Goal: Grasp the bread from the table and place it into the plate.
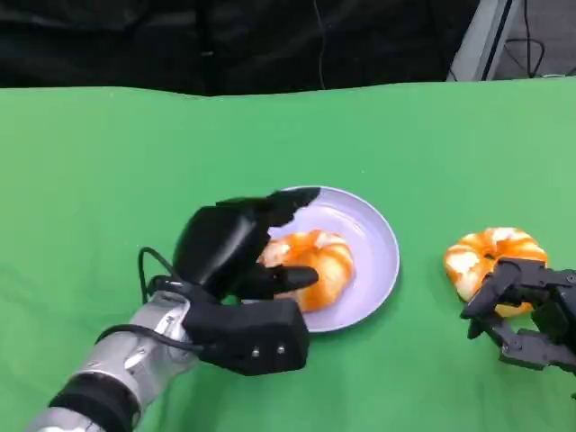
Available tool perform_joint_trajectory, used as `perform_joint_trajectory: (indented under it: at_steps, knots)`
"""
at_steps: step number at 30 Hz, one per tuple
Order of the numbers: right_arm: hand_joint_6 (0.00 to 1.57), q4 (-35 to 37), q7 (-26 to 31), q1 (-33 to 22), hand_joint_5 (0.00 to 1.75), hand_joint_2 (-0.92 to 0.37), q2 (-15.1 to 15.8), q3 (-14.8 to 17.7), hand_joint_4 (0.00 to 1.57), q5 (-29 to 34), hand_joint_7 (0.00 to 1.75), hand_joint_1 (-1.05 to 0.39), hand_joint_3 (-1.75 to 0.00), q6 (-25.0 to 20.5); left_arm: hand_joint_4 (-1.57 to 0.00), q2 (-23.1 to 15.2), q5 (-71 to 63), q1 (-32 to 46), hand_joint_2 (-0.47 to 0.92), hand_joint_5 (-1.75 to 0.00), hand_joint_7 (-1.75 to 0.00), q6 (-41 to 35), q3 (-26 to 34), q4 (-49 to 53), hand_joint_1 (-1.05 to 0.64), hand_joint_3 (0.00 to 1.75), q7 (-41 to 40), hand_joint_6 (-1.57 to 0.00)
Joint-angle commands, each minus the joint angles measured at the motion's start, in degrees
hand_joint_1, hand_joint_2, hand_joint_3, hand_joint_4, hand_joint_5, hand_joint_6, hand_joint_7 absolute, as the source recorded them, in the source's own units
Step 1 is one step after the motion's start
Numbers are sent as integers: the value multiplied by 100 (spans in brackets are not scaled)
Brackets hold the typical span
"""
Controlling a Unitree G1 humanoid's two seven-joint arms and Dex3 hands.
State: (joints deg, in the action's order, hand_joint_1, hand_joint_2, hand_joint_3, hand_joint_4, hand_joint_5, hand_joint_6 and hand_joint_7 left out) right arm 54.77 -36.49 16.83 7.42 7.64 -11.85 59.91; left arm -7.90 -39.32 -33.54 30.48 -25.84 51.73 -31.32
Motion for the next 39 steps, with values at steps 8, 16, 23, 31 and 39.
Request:
perform_joint_trajectory:
  at_steps: [8, 16, 23, 31, 39]
  knots:
    - [91, -38, 26, -35, 141, -70, 53, 20, 87, -52, 105, 10, -82, -14, -68, -268, 404, 545, 92, -2, -2, 539, 422, -545, -73, 30, -124, -52]
    - [90, -23, 26, -36, 141, -69, 74, 22, 86, -34, 106, 11, -84, 34, -72, -288, 912, 1045, 92, -3, -2, 900, 813, -1097, -74, 30, 139, -55]
    - [91, -7, 7, -35, 141, -69, 88, 33, 86, -41, 106, 11, -85, 39, -72, -238, 1490, 1568, 92, -2, -2, 1156, 1198, -1754, -74, 30, 562, -56]
    - [91, 18, -108, -28, 142, -68, 65, 45, 86, -129, 104, 12, -89, -11, -73, -219, 1724, 1967, 92, -1, -1, 1334, 1537, -2133, -70, 28, 735, -57]
    - [91, 7, -87, -32, 142, -68, 81, 44, 86, -94, 105, 11, -88, 5, -74, -231, 2054, 2382, 92, -1, -1, 1497, 1860, -2358, -68, 27, 959, -58]
